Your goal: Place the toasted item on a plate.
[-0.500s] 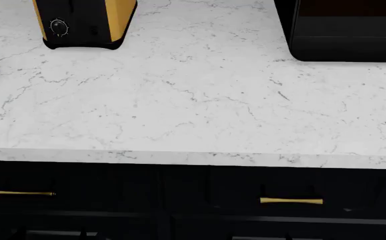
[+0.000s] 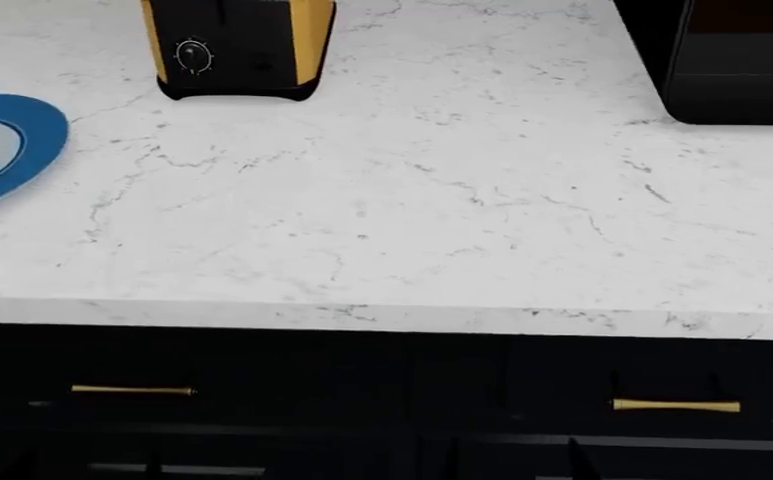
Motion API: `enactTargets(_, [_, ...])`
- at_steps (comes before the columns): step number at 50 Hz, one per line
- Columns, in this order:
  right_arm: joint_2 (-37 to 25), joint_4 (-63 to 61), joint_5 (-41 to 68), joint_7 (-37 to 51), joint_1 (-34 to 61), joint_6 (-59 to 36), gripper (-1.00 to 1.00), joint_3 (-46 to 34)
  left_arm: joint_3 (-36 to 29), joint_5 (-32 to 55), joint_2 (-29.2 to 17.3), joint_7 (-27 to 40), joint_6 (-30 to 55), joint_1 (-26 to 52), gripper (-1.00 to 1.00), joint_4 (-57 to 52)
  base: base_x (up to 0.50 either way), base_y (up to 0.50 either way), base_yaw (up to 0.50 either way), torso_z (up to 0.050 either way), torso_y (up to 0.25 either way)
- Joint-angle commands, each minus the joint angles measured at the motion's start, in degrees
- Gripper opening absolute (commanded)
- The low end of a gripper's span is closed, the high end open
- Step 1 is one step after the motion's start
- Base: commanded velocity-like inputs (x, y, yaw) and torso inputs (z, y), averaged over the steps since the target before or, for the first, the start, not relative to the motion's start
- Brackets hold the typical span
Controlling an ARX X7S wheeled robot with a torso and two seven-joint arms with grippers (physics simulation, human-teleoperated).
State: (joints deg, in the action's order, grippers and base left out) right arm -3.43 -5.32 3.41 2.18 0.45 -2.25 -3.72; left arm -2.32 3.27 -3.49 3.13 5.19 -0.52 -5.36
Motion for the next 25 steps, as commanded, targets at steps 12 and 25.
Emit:
enactTargets(12, [-1.8, -3.7, 2.1, 1.8, 0.1, -1.7, 1.00, -2.1, -1.4, 1.7, -2.6, 2.4, 4.1, -0.4, 1.00, -4.7, 0.01, 0.50, 0.00, 0.000, 0.000])
enactTargets(25, [-2.6, -4.4, 3.0, 2.9, -0.8, -0.6, 1.00, -2.8, -1.6, 2.8, -3.2, 3.8, 5.4, 0.1, 1.00, -4.7, 0.00, 0.50, 0.00, 0.000, 0.000])
